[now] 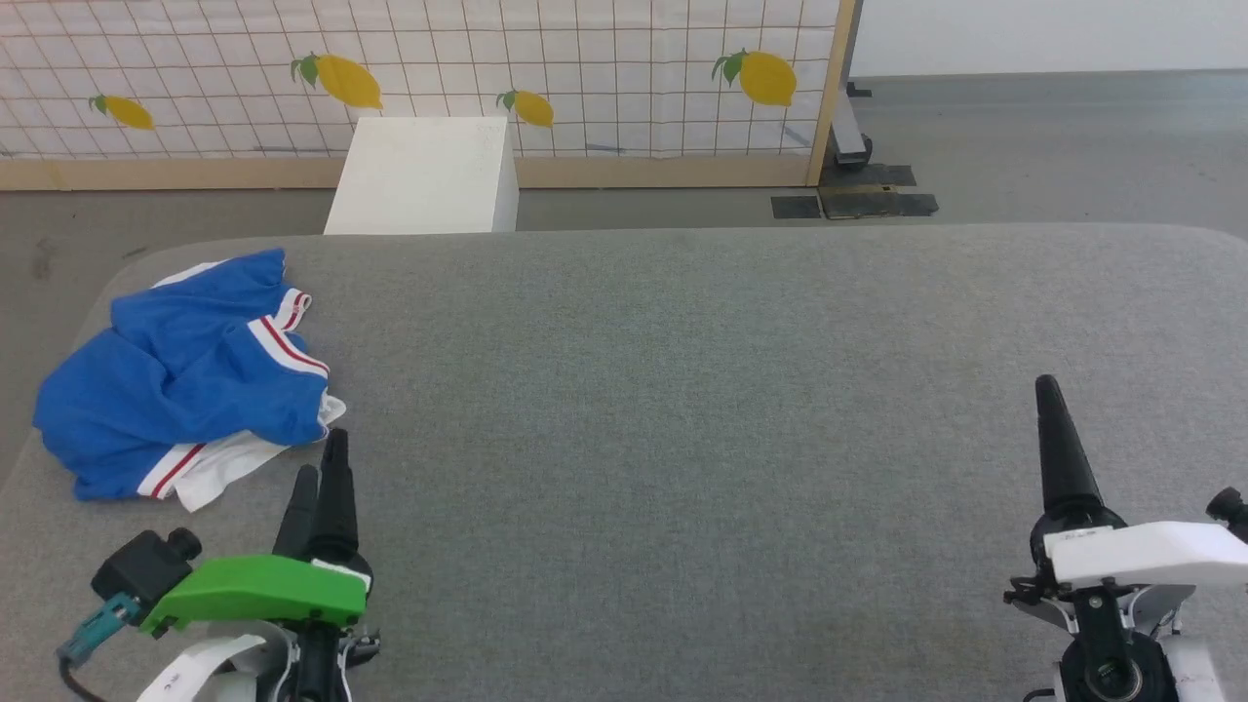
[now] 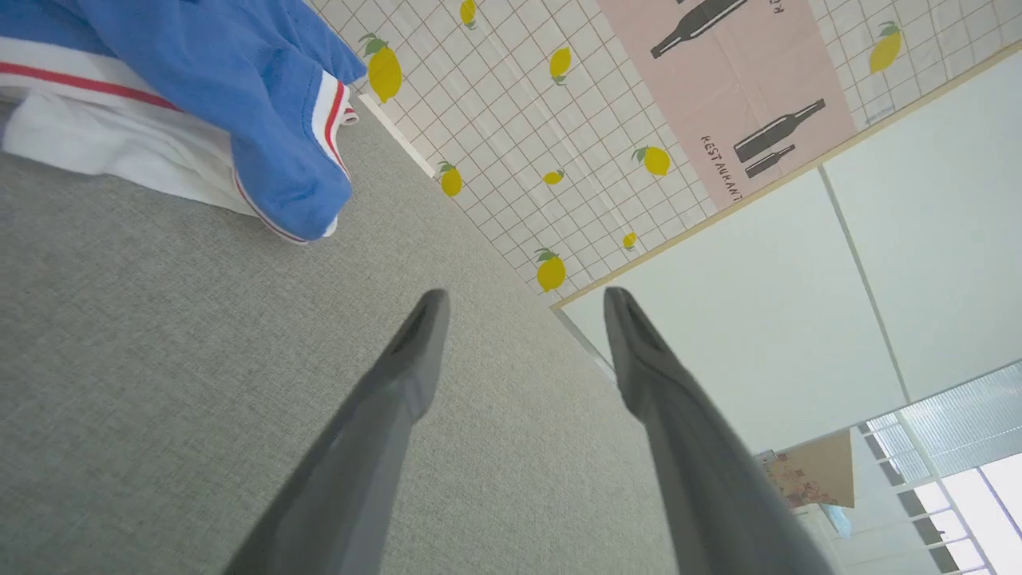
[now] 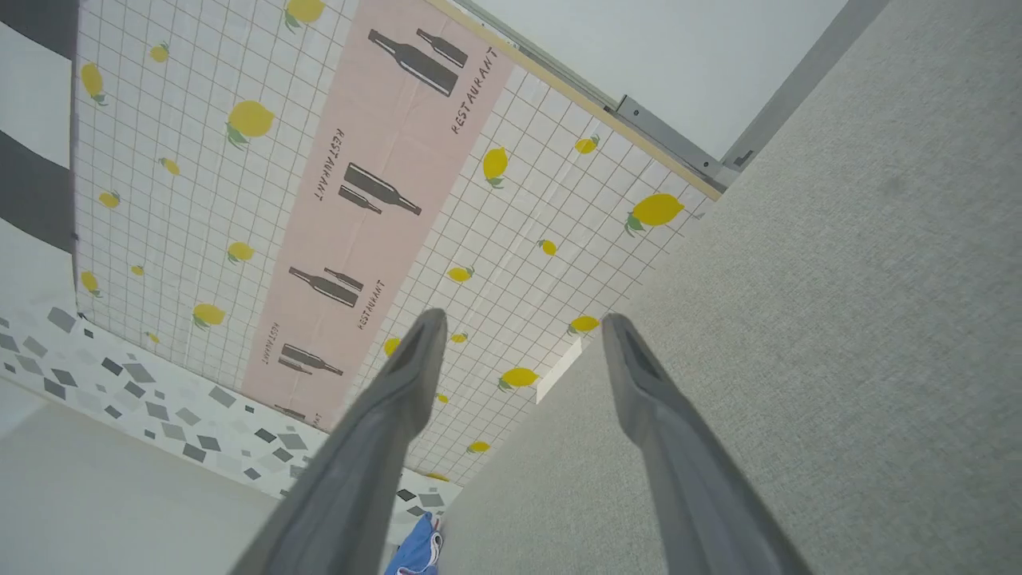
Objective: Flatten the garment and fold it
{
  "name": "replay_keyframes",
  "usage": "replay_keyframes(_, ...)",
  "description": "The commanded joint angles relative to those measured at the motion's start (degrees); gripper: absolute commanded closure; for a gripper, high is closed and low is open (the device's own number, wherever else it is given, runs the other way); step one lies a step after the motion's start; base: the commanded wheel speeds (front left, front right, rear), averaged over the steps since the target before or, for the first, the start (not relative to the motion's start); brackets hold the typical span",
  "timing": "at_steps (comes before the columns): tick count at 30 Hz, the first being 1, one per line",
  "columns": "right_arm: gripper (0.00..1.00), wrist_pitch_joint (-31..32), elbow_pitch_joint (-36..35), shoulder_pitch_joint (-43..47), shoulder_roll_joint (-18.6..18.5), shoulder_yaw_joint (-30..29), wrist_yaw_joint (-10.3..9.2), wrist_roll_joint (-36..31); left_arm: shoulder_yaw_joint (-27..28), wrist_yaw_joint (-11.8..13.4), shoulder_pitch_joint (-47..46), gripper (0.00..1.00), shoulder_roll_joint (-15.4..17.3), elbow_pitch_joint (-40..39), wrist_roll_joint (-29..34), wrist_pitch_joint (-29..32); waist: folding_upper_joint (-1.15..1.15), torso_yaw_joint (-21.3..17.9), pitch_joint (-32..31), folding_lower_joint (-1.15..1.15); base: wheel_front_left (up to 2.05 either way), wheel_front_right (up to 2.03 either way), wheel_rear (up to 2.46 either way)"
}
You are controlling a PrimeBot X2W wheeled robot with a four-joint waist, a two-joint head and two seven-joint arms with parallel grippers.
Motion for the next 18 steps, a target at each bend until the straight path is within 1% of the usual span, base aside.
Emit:
replay_keyframes(1,0.0,-0.7,-0.5,0.5,0.0,0.3,0.21,-2.3,-0.3,0.0,0.5,0.0,0.6,0.1,2.5,-0.7,0.0,0.0,0.0,0.0,0.0,0.0,0.0)
replay_keyframes(8,0.0,-2.1,-1.3,0.9,0.0,1.6,0.24,-11.2,-1.6,0.7,0.8,0.0,1.3,0.5,9.2,-2.1,0.0,0.0,-0.3,0.0,0.0,0.0,0.0)
replay_keyframes(18,0.0,-4.0,-1.0,1.4,0.0,2.7,0.27,-21.3,-4.4,0.6,1.0,0.0,2.8,1.5,17.7,-4.0,0.0,-0.1,-0.8,0.0,0.0,0.0,0.0)
